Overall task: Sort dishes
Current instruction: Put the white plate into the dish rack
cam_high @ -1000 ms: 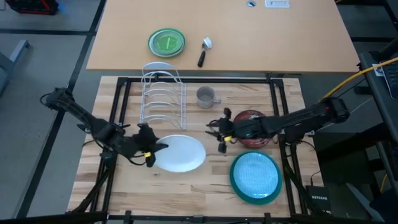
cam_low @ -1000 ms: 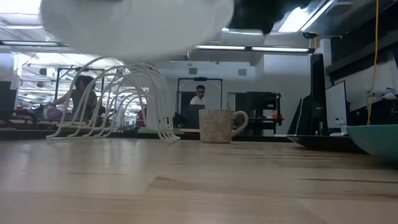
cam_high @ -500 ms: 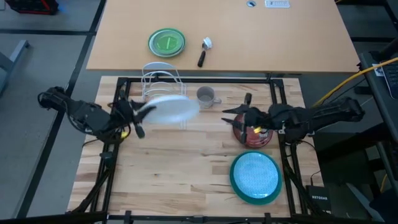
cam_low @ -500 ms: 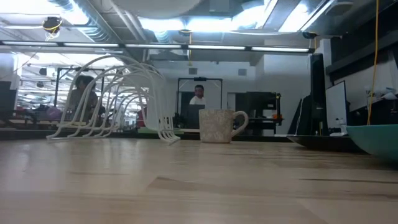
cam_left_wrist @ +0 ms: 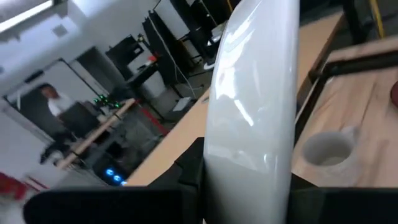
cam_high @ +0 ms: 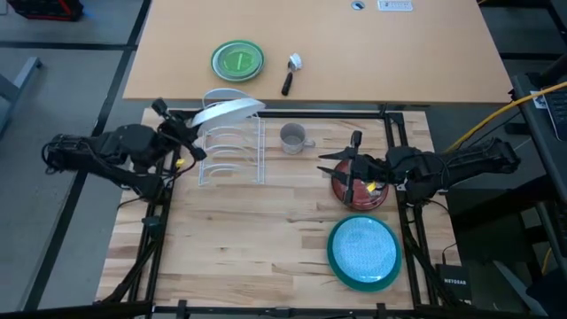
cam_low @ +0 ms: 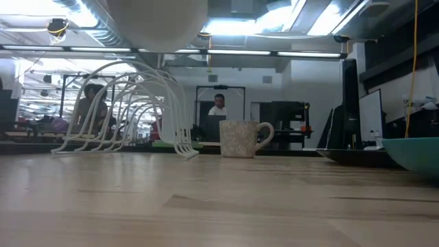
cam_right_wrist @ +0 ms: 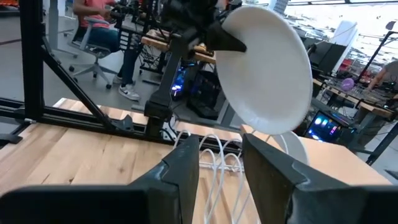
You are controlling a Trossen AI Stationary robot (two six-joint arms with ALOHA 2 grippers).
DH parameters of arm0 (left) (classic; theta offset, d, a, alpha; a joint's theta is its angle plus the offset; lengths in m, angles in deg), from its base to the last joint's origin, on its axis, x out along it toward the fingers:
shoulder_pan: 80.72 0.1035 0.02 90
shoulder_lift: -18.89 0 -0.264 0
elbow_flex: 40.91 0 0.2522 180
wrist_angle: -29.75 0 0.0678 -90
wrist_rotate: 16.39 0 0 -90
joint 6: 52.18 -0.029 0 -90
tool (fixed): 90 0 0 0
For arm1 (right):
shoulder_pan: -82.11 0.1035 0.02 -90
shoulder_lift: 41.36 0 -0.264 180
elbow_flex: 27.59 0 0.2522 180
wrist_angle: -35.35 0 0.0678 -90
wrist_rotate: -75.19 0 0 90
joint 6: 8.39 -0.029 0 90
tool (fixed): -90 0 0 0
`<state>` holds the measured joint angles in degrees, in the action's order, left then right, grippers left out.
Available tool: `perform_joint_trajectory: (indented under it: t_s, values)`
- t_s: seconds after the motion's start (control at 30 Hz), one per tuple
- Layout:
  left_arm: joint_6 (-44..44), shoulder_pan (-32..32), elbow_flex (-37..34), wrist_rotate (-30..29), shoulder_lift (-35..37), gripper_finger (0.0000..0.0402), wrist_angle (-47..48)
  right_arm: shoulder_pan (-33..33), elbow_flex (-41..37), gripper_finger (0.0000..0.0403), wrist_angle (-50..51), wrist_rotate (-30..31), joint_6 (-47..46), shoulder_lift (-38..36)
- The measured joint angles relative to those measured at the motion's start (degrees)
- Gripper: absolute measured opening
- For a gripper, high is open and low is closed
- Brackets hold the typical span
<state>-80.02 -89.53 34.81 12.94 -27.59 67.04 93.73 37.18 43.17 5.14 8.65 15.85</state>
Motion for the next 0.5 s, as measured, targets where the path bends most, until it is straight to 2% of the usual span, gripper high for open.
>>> perform_joint_trajectory:
  t_s: [0.13, 0.27, 0.37, 0.5]
  values:
    - [-4.81, 4.22, -0.02, 4.00, -0.02, 0.0050, -0.01, -0.02, 0.00, 0.0127, 0.08, 0.00, 0.02, 0.00]
    - [-8.77, 7.90, -0.02, 3.86, -0.02, 0.0050, -0.12, -0.02, 0.00, 0.0127, 0.10, 0.00, 0.34, 0.00]
    - [-10.14, 10.30, -0.02, 4.97, -0.02, 0.0050, 0.00, -0.02, 0.00, 0.0127, 0.10, 0.00, 2.29, 0.00]
    - [-10.11, 12.61, -0.02, 9.53, -0.02, 0.0050, 0.66, -0.02, 0.00, 0.0127, 0.09, 0.00, 2.86, 0.02]
